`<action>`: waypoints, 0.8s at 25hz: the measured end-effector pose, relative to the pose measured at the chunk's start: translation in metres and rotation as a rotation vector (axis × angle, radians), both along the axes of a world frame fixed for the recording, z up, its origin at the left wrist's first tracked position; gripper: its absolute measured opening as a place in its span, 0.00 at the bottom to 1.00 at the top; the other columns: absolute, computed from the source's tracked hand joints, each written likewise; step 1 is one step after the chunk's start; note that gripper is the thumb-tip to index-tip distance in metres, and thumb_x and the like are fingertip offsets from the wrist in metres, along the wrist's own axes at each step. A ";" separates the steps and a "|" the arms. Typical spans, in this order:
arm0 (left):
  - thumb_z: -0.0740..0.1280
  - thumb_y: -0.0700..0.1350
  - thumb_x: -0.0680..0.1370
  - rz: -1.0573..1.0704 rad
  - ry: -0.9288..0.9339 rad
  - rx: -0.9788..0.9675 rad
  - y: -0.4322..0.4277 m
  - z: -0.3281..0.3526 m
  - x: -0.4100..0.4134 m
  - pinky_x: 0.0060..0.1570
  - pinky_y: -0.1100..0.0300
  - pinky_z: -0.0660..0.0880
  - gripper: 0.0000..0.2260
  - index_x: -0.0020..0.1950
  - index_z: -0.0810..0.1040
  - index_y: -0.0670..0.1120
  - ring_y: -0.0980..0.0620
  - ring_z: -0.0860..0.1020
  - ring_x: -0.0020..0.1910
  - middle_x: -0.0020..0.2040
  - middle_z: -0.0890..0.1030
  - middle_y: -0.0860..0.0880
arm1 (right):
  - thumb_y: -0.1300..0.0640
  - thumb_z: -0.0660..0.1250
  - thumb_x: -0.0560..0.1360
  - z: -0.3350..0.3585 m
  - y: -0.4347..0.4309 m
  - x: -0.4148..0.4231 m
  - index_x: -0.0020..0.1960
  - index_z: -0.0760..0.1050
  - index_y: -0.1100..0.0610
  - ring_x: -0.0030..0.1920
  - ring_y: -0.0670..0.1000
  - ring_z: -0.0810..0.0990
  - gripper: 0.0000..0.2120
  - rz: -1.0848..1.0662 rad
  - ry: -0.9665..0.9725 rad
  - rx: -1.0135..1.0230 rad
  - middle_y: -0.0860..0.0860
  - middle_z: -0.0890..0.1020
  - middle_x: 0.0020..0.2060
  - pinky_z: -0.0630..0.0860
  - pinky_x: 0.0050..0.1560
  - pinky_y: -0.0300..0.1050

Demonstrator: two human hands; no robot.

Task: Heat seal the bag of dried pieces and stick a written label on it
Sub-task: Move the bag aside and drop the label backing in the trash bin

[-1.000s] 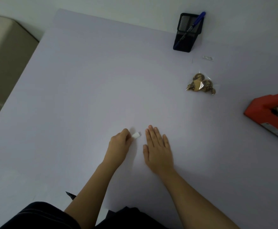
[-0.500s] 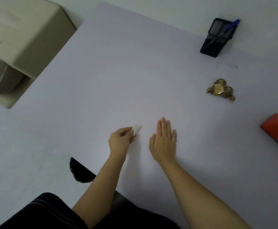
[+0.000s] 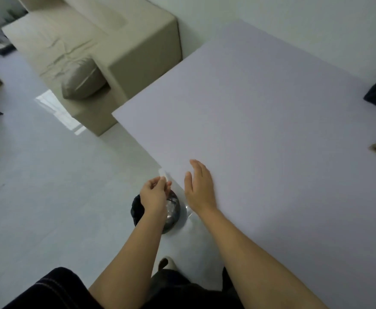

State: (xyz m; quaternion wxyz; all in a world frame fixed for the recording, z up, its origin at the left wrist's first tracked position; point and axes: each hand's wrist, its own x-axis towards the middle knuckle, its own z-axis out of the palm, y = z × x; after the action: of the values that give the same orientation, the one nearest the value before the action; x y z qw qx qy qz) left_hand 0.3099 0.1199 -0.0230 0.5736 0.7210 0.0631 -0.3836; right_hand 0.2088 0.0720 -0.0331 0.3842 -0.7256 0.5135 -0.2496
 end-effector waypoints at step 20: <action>0.67 0.44 0.76 -0.540 -0.367 0.448 0.097 -0.421 0.190 0.36 0.65 0.70 0.03 0.42 0.78 0.48 0.54 0.79 0.38 0.38 0.82 0.49 | 0.52 0.57 0.78 -0.418 0.044 0.140 0.74 0.49 0.59 0.66 0.57 0.65 0.29 0.266 0.680 0.278 0.58 0.58 0.72 0.69 0.63 0.50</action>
State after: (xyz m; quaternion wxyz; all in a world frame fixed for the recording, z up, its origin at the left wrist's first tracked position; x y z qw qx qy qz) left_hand 0.5001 0.2171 -0.4442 0.2821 0.8756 -0.1504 -0.3620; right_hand 0.3488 0.1155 -0.4516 0.3157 -0.7682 0.5418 0.1288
